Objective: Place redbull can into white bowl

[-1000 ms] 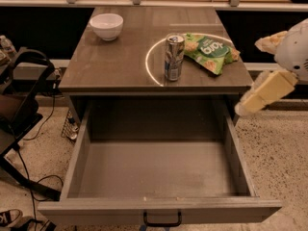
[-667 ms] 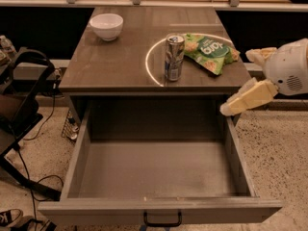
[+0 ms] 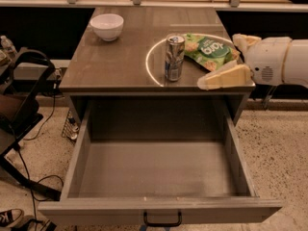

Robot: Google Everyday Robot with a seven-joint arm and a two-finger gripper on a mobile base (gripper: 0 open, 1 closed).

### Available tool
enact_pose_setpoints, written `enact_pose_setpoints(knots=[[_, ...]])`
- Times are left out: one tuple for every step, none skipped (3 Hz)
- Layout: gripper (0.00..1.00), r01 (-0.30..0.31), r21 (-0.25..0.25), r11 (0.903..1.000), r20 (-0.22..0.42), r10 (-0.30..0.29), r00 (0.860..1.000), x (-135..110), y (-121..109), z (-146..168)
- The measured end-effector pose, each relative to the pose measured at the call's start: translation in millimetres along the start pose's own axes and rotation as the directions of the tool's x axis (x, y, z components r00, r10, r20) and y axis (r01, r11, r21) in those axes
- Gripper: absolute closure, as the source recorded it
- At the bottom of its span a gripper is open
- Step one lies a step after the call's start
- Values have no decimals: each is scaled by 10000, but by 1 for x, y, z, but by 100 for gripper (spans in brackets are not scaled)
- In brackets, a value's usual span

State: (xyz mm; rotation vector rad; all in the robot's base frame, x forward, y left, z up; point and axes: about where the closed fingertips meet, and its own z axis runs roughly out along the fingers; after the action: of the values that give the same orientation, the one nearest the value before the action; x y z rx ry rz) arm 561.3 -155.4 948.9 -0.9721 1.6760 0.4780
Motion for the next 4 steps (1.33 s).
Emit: enact_pose_setpoints(knots=[[0, -152, -407, 9991, 427, 169, 9989, -5, 9, 31], [0, -557, -751, 9956, 1205, 645, 9906, 2, 4, 98], [0, -864, -594, 9945, 1885, 962, 9773, 6, -11, 150], [25, -1011, -407, 9940, 2484, 1081, 9626, 10, -22, 187]])
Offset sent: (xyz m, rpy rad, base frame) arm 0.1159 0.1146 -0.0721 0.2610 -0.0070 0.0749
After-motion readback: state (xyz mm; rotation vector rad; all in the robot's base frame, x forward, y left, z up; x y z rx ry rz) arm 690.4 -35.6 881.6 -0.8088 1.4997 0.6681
